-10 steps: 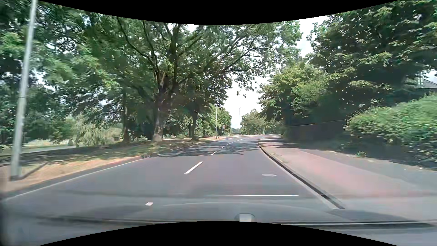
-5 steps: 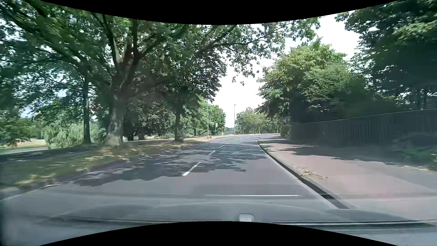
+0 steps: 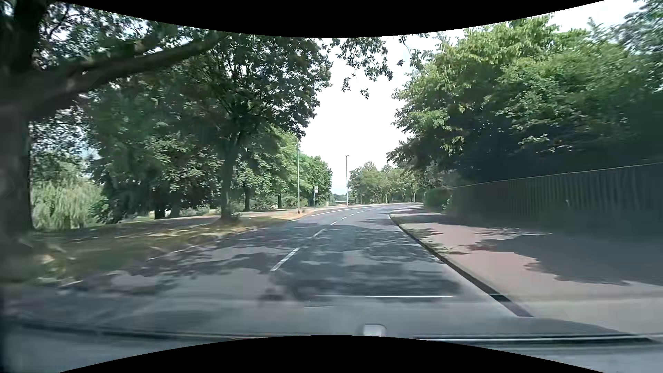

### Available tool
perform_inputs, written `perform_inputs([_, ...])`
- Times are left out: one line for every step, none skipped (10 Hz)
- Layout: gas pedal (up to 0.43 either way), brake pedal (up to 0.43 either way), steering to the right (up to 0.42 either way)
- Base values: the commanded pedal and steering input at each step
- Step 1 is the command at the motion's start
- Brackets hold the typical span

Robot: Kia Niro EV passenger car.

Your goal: Follow the waypoints while adhering to traffic rules and regulations

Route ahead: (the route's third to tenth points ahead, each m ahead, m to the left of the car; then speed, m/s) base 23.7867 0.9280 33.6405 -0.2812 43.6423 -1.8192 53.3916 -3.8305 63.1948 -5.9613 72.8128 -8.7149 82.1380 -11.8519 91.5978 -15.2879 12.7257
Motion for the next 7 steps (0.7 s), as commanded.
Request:
perform_inputs([0.15, 0.018, 0.02])
perform_inputs([0.15, 0.018, 0.021])
perform_inputs([0.15, 0.018, 0.021])
perform_inputs([0.15, 0.018, 0.021])
perform_inputs([0.15, 0.018, 0.022])
perform_inputs([0.15, 0.018, 0.022])
perform_inputs([0.157, 0.018, 0.022])
